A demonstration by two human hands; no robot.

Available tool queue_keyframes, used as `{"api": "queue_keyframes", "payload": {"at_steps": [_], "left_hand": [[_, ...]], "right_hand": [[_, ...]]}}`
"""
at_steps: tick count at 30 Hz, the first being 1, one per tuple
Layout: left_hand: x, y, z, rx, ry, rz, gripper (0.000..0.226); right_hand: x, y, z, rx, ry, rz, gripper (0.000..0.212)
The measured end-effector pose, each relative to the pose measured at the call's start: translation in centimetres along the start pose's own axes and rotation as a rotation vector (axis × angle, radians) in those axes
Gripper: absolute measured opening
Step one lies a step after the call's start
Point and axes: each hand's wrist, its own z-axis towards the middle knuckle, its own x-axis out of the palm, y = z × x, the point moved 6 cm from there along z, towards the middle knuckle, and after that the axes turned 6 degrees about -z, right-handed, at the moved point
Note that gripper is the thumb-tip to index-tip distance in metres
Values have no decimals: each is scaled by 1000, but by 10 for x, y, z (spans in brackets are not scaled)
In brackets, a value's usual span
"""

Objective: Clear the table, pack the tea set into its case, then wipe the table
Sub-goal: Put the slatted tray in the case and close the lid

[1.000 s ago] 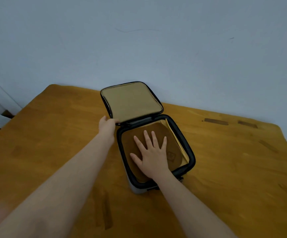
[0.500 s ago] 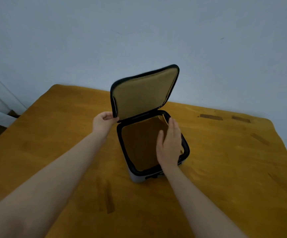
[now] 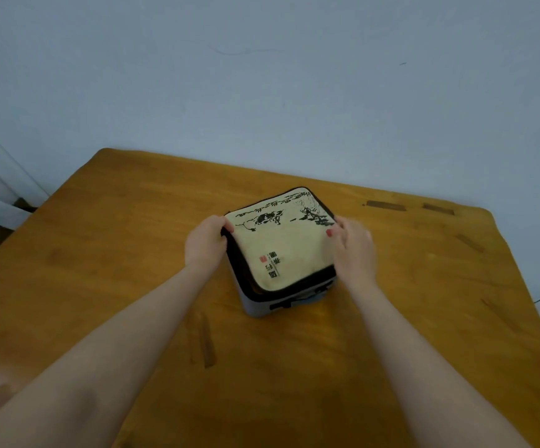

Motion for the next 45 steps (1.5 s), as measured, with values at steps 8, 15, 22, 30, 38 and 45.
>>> {"api": "queue_keyframes", "payload": {"at_steps": [8,15,22,30,38,45], "left_hand": [[-6,8,26,76,-28,116,43],[30,32,86,-106,388,-64,57],[44,54,96,-214,525,-274,21],[37,50,97,-15,538,-90,17],[31,37,92,130,560,204,13],[35,30,80,217,478,480,10]], "right_hand": [[85,26,-43,-230,336,-469,65],[99,20,-49,-254,292,-554,64],[103,18,-46,-245,312,-566,61],[100,22,-46,-224,346,-586,61],[100,25,-47,-218,342,-561,70],[98,25,-46,-210,373,-565,67]]}}
